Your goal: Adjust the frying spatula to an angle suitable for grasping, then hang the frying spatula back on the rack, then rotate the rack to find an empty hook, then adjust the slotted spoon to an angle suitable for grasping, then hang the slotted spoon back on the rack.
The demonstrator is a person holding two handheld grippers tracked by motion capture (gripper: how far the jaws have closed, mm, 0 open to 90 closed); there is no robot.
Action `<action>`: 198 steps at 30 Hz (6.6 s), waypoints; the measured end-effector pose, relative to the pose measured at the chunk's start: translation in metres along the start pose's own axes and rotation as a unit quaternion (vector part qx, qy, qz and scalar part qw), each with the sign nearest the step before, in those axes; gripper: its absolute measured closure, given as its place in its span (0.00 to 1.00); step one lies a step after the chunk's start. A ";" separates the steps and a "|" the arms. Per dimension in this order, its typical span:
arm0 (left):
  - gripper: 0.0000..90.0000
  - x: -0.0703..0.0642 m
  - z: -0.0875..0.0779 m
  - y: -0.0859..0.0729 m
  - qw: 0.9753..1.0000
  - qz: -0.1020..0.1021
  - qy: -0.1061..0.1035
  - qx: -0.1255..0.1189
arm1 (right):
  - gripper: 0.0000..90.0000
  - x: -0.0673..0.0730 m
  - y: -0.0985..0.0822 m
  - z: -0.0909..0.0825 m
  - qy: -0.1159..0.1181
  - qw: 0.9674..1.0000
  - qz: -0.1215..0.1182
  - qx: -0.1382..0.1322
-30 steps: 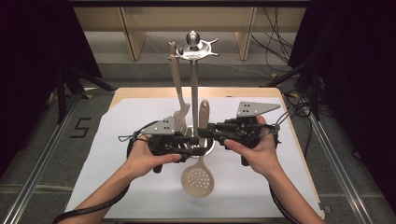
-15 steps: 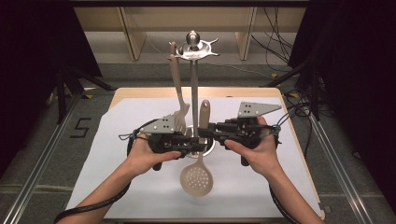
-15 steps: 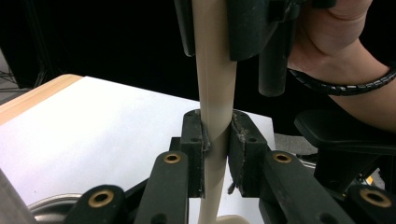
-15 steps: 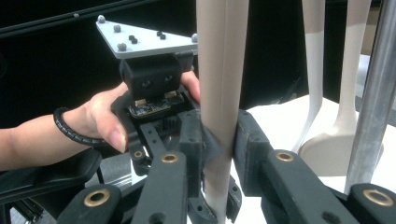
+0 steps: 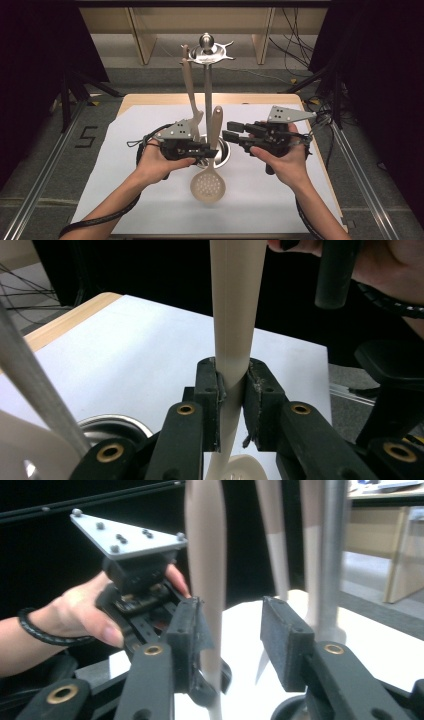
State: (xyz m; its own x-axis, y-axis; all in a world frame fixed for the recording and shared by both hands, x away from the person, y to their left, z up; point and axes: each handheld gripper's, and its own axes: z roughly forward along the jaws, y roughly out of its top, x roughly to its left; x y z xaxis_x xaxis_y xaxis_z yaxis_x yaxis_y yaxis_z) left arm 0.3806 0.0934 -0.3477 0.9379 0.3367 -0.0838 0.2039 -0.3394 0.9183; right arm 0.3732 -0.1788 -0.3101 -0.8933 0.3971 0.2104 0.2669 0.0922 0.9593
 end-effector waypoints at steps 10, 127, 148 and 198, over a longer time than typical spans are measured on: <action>0.86 0.003 -0.002 0.010 1.000 0.001 0.007 -0.007 | 0.64 -0.023 -0.012 -0.024 -0.109 0.993 0.036 -0.004; 0.86 0.037 -0.025 0.058 0.999 -0.032 0.031 -0.029 | 0.65 -0.058 -0.033 -0.042 -0.209 0.973 0.094 0.028; 0.86 0.041 -0.023 0.058 0.998 -0.039 0.044 -0.025 | 0.65 -0.060 -0.033 -0.046 -0.208 0.972 0.097 0.039; 0.54 0.022 -0.055 0.027 0.986 0.004 0.130 -0.108 | 0.63 -0.058 -0.032 -0.051 -0.231 0.968 0.097 0.030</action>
State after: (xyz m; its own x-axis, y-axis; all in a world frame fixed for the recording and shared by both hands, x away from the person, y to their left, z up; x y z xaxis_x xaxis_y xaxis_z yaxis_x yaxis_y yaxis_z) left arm 0.3914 0.1404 -0.3033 0.8298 0.5581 0.0004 0.1057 -0.1579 0.9818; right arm 0.3984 -0.2514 -0.3436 -0.5710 0.7766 0.2660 0.4467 0.0221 0.8944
